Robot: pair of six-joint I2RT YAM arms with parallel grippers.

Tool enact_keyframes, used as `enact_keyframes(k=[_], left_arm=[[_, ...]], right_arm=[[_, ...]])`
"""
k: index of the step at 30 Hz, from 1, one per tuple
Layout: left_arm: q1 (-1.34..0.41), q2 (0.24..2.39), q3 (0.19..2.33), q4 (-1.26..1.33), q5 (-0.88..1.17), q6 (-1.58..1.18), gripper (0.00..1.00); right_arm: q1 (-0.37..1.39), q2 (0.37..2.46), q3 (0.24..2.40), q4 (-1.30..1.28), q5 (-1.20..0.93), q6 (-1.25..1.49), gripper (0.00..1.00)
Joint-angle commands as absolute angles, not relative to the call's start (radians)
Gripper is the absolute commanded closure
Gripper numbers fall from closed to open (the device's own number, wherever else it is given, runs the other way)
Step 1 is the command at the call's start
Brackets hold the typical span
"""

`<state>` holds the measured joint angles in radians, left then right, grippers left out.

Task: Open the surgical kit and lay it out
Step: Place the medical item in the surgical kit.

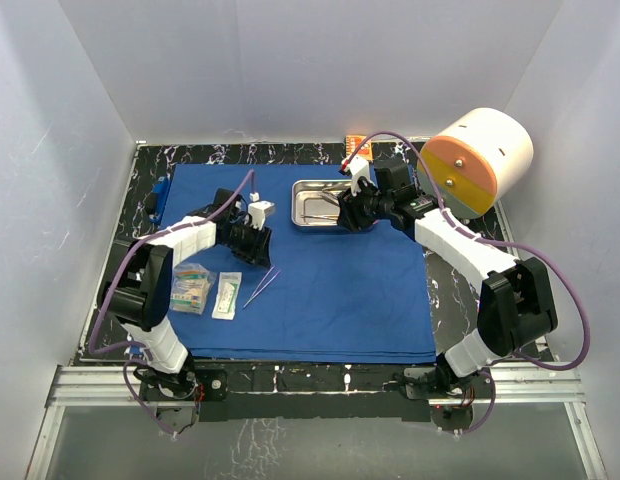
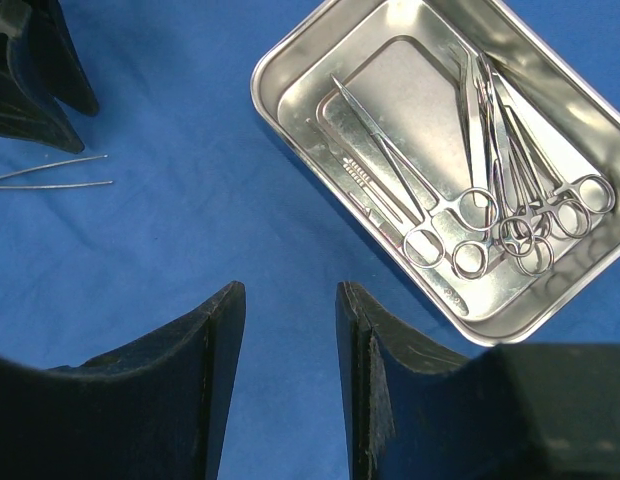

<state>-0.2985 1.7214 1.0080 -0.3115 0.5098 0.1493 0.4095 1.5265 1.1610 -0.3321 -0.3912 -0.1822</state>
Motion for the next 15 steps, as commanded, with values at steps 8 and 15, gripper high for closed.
enact_keyframes(k=[8,15], left_arm=[[-0.398,1.705,1.037,-0.327,0.402,0.162,0.67],[-0.434,1.733,1.057,-0.334,0.321,0.168,0.73]], right_arm=[[0.405,1.507,1.160,-0.290,-0.390,-0.191,0.60],[0.405,1.506,1.161,-0.293,-0.391,-0.192,0.61]])
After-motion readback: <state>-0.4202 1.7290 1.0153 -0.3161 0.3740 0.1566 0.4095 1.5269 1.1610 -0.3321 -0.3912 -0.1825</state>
